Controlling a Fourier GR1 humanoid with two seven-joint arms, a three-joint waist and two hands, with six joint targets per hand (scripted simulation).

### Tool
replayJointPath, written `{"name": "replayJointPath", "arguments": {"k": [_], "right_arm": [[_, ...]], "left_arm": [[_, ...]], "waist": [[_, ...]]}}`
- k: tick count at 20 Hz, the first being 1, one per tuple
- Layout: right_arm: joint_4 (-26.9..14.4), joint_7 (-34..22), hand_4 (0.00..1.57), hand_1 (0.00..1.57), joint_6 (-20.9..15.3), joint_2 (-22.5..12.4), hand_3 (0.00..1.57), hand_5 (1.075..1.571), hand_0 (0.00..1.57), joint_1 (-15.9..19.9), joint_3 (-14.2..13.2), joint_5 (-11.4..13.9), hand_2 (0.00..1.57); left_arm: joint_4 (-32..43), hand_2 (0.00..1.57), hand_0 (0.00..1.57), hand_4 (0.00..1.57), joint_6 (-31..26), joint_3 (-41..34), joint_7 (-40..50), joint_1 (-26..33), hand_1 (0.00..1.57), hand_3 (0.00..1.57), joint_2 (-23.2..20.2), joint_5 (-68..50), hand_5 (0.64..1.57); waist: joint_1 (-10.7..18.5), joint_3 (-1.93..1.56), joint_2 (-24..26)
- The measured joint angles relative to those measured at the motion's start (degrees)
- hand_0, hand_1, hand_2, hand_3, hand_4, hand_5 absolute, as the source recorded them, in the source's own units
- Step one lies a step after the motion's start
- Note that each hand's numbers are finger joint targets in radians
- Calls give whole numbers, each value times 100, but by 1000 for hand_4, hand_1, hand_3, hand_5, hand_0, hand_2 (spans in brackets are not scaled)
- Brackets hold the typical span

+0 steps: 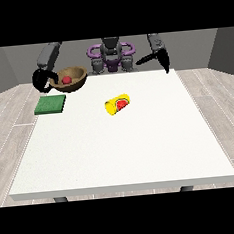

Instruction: Pick the cup and pour the ball into the bowl, then pick the bowl and place it on the pad

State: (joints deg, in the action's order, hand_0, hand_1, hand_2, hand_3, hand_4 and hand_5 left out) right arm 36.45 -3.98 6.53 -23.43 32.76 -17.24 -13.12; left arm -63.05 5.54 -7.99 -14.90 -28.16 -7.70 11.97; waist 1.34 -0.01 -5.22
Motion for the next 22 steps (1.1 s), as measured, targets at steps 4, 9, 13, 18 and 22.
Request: {"name": "replayJointPath", "arguments": {"k": [4, 9, 13, 18, 22], "right_arm": [[-61, 21, 1074, 1571, 381, -361, 1571, 1563, 1571, 64, -252, -252, 1571], [-295, 244, 1031, 1571, 730, -776, 1366, 1562, 1571, 322, -579, -511, 1571], [-676, 772, 1008, 1571, 968, -1168, 1192, 1567, 1571, 366, -828, -568, 1571], [-1038, 1363, 1033, 1571, 1279, -1695, 0, 1569, 1571, 343, -962, -483, 1571], [-1294, 1657, 1034, 1571, 1379, -1930, 0, 1569, 1571, 444, -988, -397, 1571]], "left_arm": [[49, 0, 0, 0, 100, -12, -426, 39, 0, 0, 16, 8, 1566], [-46, 0, 0, 0, 442, 113, -671, -231, 0, 0, 202, 166, 1565], [-530, 0, 0, 0, 549, 321, -577, -401, 0, 0, 276, 305, 1565], [-1197, 0, 0, 0, 608, 439, -385, -401, 0, 0, 242, 391, 1563], [-1717, 0, 0, 0, 684, 592, -157, -290, 0, 0, 279, 520, 1564]], "waist": [[-12, -1, -349], [40, -4, -992], [236, -9, -1554], [295, -13, -2035], [286, -14, -2237]]}}
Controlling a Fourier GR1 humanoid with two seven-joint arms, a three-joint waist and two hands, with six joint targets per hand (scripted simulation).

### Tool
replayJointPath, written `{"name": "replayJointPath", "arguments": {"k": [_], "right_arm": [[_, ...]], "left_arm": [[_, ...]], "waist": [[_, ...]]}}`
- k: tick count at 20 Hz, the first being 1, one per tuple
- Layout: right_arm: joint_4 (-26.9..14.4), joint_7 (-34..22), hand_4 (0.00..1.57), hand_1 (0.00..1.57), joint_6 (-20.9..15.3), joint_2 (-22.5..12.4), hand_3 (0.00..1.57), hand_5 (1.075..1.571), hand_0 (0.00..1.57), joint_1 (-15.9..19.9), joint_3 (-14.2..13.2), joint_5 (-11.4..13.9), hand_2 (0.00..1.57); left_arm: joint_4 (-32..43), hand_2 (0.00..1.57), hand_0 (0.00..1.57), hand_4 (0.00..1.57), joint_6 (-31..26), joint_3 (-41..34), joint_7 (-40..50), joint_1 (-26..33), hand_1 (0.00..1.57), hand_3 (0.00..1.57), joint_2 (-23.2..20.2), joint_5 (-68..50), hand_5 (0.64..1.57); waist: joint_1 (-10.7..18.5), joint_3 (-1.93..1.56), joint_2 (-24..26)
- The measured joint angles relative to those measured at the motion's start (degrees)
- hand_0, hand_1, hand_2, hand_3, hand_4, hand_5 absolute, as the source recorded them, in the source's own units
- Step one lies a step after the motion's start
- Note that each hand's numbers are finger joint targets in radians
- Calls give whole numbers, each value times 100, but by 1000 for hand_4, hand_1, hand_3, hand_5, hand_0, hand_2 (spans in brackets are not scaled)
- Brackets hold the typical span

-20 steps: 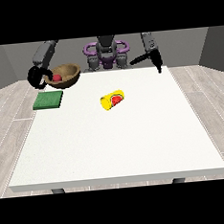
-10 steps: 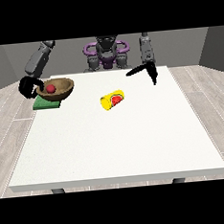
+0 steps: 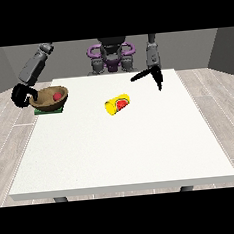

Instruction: Pick the cup and pour the ball into the bowl, then pick the bowl and place it on the pad

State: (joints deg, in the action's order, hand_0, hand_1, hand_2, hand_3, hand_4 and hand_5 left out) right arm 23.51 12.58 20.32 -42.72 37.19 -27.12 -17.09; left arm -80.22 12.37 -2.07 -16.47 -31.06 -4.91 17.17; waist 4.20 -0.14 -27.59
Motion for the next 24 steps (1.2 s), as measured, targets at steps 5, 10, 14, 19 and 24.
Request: {"name": "replayJointPath", "arguments": {"k": [5, 10, 14, 19, 24], "right_arm": [[-220, 251, 1007, 1571, 15, -190, 212, 1571, 1571, 166, 33, 138, 1571], [-482, -47, 707, 1571, 181, -287, 0, 1569, 1571, 293, -93, -20, 1571], [-573, -302, 737, 1571, 328, -415, 1080, 1570, 1571, 332, -106, -69, 1571], [-566, -204, 694, 1571, 209, -304, 1014, 1567, 1571, 254, 45, 84, 1571], [-607, -147, 0, 1571, 101, -362, 1146, 1554, 1571, 168, 215, 302, 1486]], "left_arm": [[-615, 0, 0, 0, 21, 121, 393, 52, 0, 0, -17, 121, 1563], [-859, 0, 0, 0, -16, 190, 608, 278, 0, 0, 28, 122, 1566], [-917, 0, 0, 0, -105, 172, 645, 390, 0, 0, 22, 29, 1566], [-1035, 0, 0, 0, -216, 133, 663, 451, 0, 0, -41, -59, 1567], [-1247, 0, 0, 0, -250, 138, 746, 474, 0, 0, -69, -68, 1565]], "waist": [[-21, 2, -188], [-78, 6, 35], [-102, 7, 169], [-31, 8, 144], [-50, 7, 63]]}}
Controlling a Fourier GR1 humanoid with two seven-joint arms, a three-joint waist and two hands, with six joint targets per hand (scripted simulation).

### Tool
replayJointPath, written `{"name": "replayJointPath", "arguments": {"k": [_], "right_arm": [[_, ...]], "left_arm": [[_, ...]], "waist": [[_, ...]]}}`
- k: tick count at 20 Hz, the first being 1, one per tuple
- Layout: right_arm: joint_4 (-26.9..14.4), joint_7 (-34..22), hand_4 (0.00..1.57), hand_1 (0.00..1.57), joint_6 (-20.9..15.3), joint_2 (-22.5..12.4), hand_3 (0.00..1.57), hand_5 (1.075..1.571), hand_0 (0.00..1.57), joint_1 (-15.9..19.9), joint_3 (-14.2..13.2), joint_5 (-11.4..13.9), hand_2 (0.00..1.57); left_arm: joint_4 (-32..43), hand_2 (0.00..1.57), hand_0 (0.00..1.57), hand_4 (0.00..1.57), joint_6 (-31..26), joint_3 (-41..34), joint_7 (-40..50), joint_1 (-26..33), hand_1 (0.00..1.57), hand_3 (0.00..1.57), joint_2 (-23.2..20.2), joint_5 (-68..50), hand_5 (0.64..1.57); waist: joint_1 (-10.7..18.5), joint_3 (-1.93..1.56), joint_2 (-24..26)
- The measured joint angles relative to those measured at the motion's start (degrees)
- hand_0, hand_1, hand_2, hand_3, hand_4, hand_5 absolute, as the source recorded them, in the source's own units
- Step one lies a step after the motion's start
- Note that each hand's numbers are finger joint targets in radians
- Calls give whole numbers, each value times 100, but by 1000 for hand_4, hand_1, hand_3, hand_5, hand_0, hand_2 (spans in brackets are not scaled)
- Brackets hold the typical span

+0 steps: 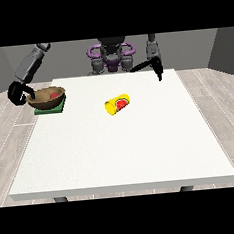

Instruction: Pick the cup and pour the ball into the bowl, then pick the bowl and place it on the pad

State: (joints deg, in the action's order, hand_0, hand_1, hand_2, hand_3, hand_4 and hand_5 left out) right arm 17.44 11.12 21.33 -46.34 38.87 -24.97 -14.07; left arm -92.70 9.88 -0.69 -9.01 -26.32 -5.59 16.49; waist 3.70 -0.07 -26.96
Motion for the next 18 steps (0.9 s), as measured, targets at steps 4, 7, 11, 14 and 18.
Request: {"name": "replayJointPath", "arguments": {"k": [4, 7, 11, 14, 18], "right_arm": [[-54, -29, 0, 181, -285, -392, 428, 1489, 181, 25, 25, 146, 475], [-67, -37, 0, 0, -413, -550, 238, 1487, 0, 91, 51, 227, 405], [-81, -69, 0, 0, -455, -623, 259, 1489, 0, 122, 81, 284, 357], [-91, -95, 0, 0, -454, -640, 56, 1493, 0, 149, 91, 303, 255], [-101, -425, 0, 0, -144, -940, 288, 1503, 0, 312, 34, 227, 189]], "left_arm": [[-288, 0, 0, 0, -7, -5, 20, 51, 0, 0, -35, -8, 1565], [-496, 0, 0, 0, 2, 68, 79, 185, 0, 0, -9, 39, 1565], [-636, 0, 0, 0, -94, -50, 243, 210, 0, 0, -92, -82, 1568], [-734, 0, 0, 0, -110, -55, 322, 258, 0, 0, -94, -96, 1569], [-766, 0, 0, 0, -118, 32, 449, 412, 0, 0, -19, -74, 1569]], "waist": [[25, -3, -225], [5, -4, -277], [-40, -1, -174], [-98, 0, -113], [-125, -1, 115]]}}
